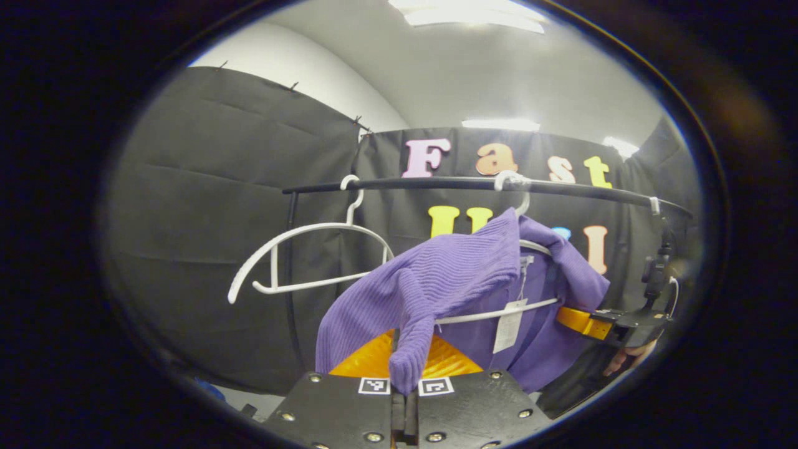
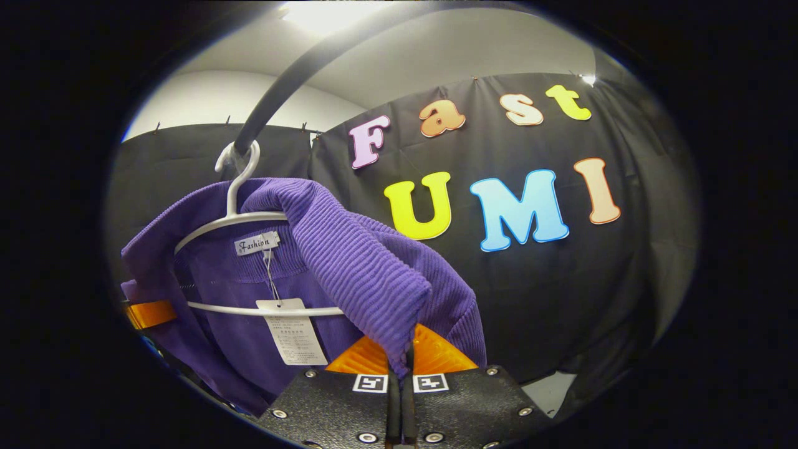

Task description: Grasp the clothes on the hanger with both hands and then place them into the laundry hamper below.

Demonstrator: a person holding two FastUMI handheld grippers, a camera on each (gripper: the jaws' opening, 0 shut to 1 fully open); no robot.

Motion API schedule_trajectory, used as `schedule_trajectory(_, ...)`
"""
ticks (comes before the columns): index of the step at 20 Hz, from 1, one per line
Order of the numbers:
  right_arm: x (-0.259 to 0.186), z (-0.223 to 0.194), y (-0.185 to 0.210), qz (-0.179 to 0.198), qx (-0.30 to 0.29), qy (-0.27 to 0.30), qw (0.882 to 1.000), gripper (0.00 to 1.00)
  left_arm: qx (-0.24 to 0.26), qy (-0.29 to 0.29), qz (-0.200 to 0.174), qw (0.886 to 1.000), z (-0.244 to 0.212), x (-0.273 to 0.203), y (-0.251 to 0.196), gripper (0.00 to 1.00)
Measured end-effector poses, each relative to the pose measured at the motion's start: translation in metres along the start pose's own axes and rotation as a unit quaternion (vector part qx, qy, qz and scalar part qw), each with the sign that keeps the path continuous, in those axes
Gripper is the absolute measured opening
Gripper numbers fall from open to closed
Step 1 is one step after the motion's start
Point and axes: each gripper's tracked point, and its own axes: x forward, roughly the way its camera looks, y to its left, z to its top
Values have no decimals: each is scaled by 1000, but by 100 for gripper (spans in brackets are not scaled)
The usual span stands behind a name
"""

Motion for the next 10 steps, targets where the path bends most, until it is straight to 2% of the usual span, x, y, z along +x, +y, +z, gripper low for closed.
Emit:
schedule_trajectory(1, -3, 1, 0, -10, -2, -3, 1000, 1, 11, -5, -5, 1000, 6, -2, 0, 1)
schedule_trajectory(4, -11, 7, -1, -36, -12, -12, 999, 1, 26, -27, -10, 999, 27, -1, 7, 1)
schedule_trajectory(5, -14, 9, -1, -45, -13, -14, 999, 0, 26, -33, -13, 999, 34, 0, 11, 7)
schedule_trajectory(6, -17, 12, -2, -54, -13, -18, 998, 1, 26, -39, -14, 999, 41, 3, 16, 1)
schedule_trajectory(7, -22, 14, -2, -62, -14, -21, 998, 0, 25, -48, -14, 998, 48, 5, 22, 1)
schedule_trajectory(8, -24, 17, -2, -69, -16, -22, 997, 1, 22, -56, -14, 998, 56, 6, 29, 7)
schedule_trajectory(10, -27, 25, -3, -83, -20, -29, 996, 1, 14, -70, -11, 997, 72, 8, 44, 7)
